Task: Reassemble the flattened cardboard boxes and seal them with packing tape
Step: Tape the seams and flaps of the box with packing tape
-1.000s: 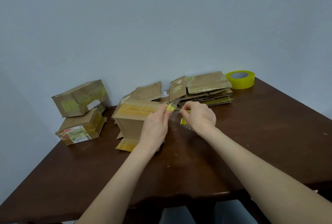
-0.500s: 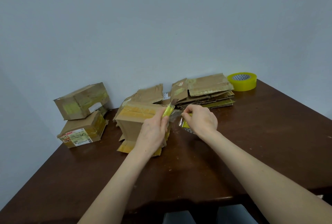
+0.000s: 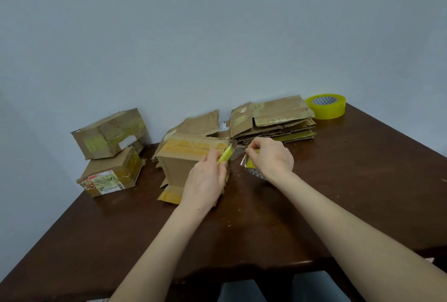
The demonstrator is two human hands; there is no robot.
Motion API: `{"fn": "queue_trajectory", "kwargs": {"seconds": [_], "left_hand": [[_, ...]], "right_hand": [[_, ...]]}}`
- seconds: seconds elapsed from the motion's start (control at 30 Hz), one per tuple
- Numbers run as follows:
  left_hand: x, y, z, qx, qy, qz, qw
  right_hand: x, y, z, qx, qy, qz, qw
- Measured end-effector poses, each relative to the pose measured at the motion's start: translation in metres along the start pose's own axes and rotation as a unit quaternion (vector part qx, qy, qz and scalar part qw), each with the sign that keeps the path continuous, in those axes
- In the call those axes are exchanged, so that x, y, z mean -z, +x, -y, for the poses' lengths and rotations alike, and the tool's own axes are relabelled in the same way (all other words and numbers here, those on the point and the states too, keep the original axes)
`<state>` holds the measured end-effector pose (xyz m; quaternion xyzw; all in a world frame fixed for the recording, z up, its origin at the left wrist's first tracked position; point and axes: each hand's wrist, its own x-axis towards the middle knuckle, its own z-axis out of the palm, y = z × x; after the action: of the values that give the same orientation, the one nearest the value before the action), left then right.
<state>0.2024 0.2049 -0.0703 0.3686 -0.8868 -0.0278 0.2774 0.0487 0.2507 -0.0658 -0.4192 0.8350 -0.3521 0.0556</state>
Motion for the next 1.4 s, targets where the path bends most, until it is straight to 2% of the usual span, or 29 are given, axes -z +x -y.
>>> {"fn": "queue_trajectory", "kwargs": {"seconds": [0.8,1.1,1.23,1.33,1.4], "left_hand": [[0.002,-0.001,-0.015,-0.031,0.091,-0.002,0.995],[-0.004,0.005,-0.01,-0.027,0.143,0.026,0.989],[-0.004,0.004,0.001,-0.016,0.131,0.019,0.991],[-0.005,0.005,0.003,-0.023,0.089,0.0,0.996],[-0.008,0.004,-0.003,-0.068,0.117,-0.019,0.991]], "right_hand": [[-0.011,-0.007,-0.001,0.016,-0.022,-0.031,0.999],[-0.014,-0.009,0.002,0.033,-0.026,-0.05,0.998],[-0.005,0.0,-0.01,0.001,-0.02,-0.058,0.998],[-0.001,0.005,-0.021,-0.022,0.035,-0.053,0.998],[0.001,0.007,-0.023,-0.026,0.1,-0.058,0.993]]}}
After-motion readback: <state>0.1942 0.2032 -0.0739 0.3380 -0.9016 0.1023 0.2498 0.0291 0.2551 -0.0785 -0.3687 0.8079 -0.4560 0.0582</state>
